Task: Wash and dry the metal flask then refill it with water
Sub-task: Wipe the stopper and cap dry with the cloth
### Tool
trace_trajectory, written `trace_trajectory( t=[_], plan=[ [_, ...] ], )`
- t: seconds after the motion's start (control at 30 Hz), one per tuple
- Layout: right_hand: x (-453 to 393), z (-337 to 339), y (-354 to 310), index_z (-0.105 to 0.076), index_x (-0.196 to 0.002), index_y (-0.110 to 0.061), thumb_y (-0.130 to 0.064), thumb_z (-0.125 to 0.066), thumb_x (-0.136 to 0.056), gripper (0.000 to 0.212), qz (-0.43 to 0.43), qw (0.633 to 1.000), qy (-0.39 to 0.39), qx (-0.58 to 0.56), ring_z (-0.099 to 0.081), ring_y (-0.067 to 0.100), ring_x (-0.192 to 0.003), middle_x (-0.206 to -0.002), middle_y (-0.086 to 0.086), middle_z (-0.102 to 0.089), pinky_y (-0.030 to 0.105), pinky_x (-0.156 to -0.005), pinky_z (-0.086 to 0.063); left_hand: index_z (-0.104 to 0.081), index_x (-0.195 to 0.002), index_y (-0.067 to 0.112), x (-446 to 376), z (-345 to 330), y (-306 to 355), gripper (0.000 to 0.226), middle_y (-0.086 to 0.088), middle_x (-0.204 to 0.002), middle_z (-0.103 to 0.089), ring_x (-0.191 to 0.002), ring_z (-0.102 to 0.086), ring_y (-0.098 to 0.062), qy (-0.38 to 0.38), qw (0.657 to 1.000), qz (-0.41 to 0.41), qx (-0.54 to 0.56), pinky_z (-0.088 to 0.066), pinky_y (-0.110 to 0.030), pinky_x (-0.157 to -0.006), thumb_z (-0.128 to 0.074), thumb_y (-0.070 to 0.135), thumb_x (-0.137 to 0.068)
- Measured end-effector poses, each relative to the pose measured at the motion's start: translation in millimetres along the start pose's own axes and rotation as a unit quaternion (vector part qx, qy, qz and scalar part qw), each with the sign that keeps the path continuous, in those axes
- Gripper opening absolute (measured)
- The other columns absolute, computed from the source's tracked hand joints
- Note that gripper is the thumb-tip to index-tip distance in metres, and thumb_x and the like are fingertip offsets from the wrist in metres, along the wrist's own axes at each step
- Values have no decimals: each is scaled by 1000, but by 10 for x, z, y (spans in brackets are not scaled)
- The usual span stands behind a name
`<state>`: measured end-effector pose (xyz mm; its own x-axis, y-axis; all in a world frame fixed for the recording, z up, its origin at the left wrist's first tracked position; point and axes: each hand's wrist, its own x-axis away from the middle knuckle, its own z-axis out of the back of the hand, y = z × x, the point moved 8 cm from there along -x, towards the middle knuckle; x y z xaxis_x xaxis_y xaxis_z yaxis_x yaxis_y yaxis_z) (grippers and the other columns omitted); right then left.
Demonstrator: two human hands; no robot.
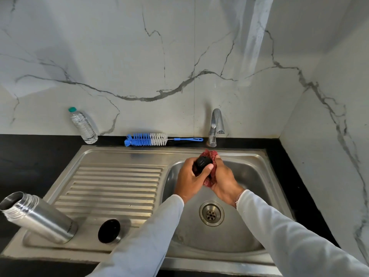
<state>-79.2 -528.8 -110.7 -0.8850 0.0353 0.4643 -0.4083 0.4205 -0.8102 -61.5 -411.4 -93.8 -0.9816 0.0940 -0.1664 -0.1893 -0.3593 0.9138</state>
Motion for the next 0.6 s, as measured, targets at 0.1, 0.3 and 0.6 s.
trace_trajectory(
  t=[0.1, 0.3, 0.6],
  plan=[
    [41, 58, 2, -63, -119, -11, -45, -33, -109, 47, 16, 1000, -4, 7, -74, 31, -99, -107, 19, -75, 47, -81, -61, -62, -118, 23, 48, -32, -5, 37, 2, -108, -58, -101, -60, -7, -15, 1000, 7, 21, -46, -6, -81, -74, 44, -90],
    [13, 329, -121, -55, -134, -31, -59, -35, -102, 47, 120, 988, 89, 37, -65, 23, -119, -130, 7, -67, 52, -109, -47, -59, -105, 19, 43, 219, 63, 46, 6, -94, -71, -86, -67, -7, 48, 998, -35, 2, -54, -20, -75, -90, 34, -75],
    [337, -184, -158, -37, -149, -35, -49, -47, -103, 49, 269, 905, -16, 329, -58, 5, -120, -131, -10, -61, 33, -107, -48, -39, -117, 19, 53, -24, 194, 37, -6, -110, -58, -92, -59, -12, -88, 984, -41, -146, -42, -20, -74, -68, 21, -95]
  ],
)
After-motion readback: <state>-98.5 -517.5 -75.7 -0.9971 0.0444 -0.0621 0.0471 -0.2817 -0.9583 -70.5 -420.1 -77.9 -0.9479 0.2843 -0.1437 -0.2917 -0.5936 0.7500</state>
